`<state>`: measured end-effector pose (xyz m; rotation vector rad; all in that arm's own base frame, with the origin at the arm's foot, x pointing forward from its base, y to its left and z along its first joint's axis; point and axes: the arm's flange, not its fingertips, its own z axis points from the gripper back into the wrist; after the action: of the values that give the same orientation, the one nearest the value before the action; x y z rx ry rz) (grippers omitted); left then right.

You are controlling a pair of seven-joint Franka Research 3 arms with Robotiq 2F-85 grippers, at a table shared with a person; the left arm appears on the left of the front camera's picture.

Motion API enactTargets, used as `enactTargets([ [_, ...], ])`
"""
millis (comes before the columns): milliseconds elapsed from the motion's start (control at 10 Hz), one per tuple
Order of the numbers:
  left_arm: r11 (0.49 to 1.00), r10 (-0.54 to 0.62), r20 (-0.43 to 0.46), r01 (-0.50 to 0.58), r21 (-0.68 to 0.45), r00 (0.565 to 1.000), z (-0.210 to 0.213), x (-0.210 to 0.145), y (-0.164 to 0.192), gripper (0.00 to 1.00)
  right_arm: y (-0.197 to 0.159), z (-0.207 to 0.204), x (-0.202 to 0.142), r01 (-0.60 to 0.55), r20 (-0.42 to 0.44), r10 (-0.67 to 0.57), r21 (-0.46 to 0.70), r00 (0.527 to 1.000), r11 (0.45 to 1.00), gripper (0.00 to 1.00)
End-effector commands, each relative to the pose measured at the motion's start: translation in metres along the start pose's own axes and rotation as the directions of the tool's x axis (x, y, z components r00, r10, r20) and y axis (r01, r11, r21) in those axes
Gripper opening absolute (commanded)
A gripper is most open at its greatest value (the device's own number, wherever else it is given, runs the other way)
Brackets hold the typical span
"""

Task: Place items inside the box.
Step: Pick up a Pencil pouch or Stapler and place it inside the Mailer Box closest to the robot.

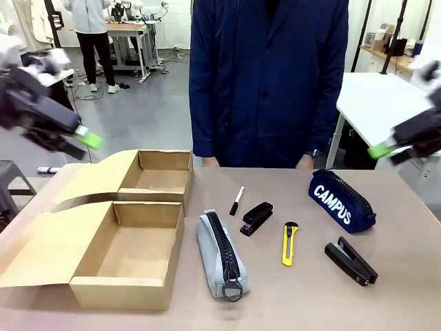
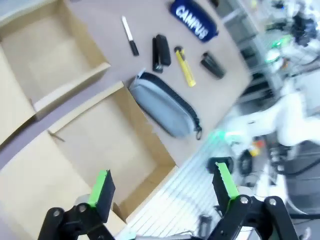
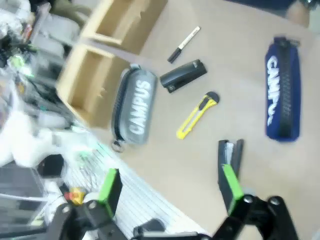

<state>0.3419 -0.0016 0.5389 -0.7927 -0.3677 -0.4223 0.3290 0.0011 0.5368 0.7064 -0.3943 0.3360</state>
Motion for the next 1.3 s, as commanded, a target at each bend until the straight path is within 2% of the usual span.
enactTargets([
  [0,0.965,0.238,0.098,-0.224,-0.133,0.966,0.043,-0.004,0.086,1.0,-0.075,0.05,-0.044,0.177,0.189,-0.198,0.124,0.962,0.976,1.0],
  [100,0.938,0.339,0.201,-0.311,-0.156,0.919,0.071,-0.025,0.122,1.0,-0.109,0.069,-0.069,0.27,0.24,-0.305,0.169,0.922,0.948,1.0],
  [300,0.858,0.498,0.377,-0.381,-0.344,0.781,0.113,-0.087,0.183,1.0,-0.177,0.092,-0.127,0.42,0.313,-0.501,0.292,0.807,0.859,1.0],
  [500,0.799,0.589,0.472,-0.386,-0.461,0.656,0.106,-0.132,0.195,1.0,-0.221,0.091,-0.176,0.526,0.342,-0.626,0.344,0.701,0.778,1.0],
  [600,0.78,0.617,0.487,-0.402,-0.479,0.618,0.098,-0.143,0.197,1.0,-0.235,0.086,-0.194,0.551,0.353,-0.664,0.375,0.659,0.746,1.0],
  [700,0.76,0.645,0.481,-0.433,-0.484,0.594,0.086,-0.135,0.196,1.0,-0.243,0.078,-0.204,0.56,0.396,-0.652,0.334,0.646,0.758,1.0],
  [800,0.768,0.636,0.461,-0.447,-0.458,0.619,0.121,-0.148,0.207,1.0,-0.232,0.107,-0.194,0.576,0.34,-0.662,0.327,0.668,0.749,1.0],
  [1200,0.768,0.636,0.461,-0.447,-0.458,0.619,0.121,-0.148,0.207,1.0,-0.232,0.107,-0.194,0.576,0.34,-0.662,0.327,0.668,0.749,1.0],
])
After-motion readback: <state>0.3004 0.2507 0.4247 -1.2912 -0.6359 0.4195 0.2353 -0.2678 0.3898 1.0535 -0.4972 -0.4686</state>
